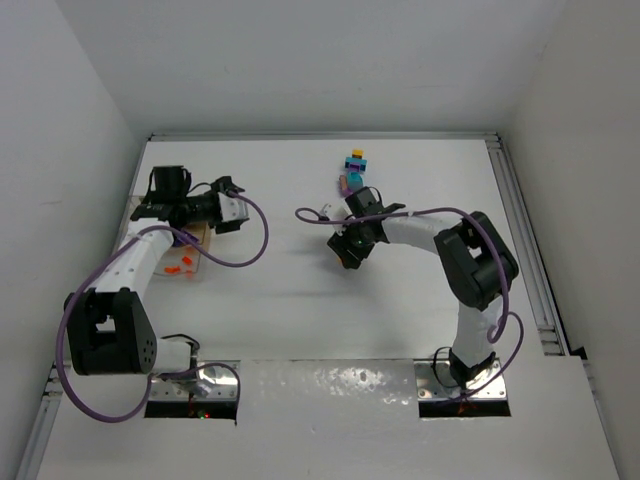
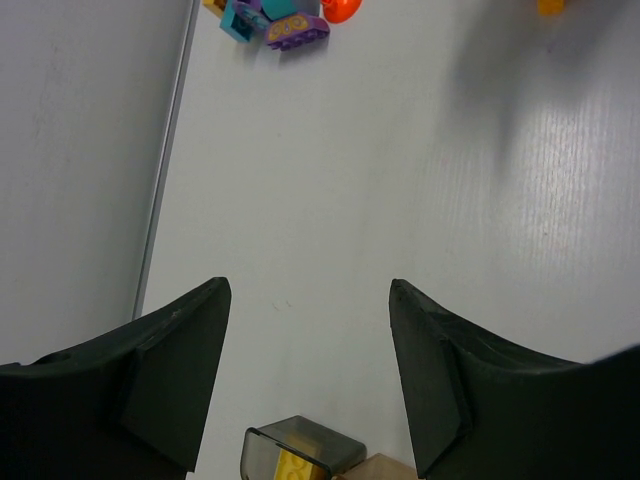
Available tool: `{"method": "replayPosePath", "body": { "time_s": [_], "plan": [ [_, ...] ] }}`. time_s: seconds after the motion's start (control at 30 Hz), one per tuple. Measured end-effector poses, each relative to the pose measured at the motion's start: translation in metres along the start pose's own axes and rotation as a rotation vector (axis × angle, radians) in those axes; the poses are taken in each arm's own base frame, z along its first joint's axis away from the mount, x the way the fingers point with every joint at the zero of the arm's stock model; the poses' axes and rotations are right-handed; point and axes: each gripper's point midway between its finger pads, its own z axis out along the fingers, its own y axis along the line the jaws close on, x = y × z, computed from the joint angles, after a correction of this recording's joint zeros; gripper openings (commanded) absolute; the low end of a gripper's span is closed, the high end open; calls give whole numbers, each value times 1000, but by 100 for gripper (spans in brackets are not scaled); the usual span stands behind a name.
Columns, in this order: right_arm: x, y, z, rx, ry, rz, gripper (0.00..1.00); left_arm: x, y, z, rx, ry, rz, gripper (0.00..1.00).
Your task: Sort the legos into containers by color
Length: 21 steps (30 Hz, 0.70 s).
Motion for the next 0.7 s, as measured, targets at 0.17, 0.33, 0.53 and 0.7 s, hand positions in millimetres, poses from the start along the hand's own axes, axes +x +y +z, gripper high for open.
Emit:
{"method": "replayPosePath", "body": {
  "time_s": [0.17, 0.33, 0.53, 0.7],
  "plan": [
    [4, 5, -3, -78, -4, -111, 51, 0, 2, 0, -6, 0, 4, 63],
    [5, 12, -3, -132, -11, -187, 48, 1, 4, 0, -12, 5, 10, 63],
    [3, 13, -2, -148, -19, -200, 46, 0, 6, -1, -20, 8, 15, 63],
    [0, 11, 0, -143, -27, -202, 43, -1, 10, -2, -34, 7, 26, 63]
  ]
}}
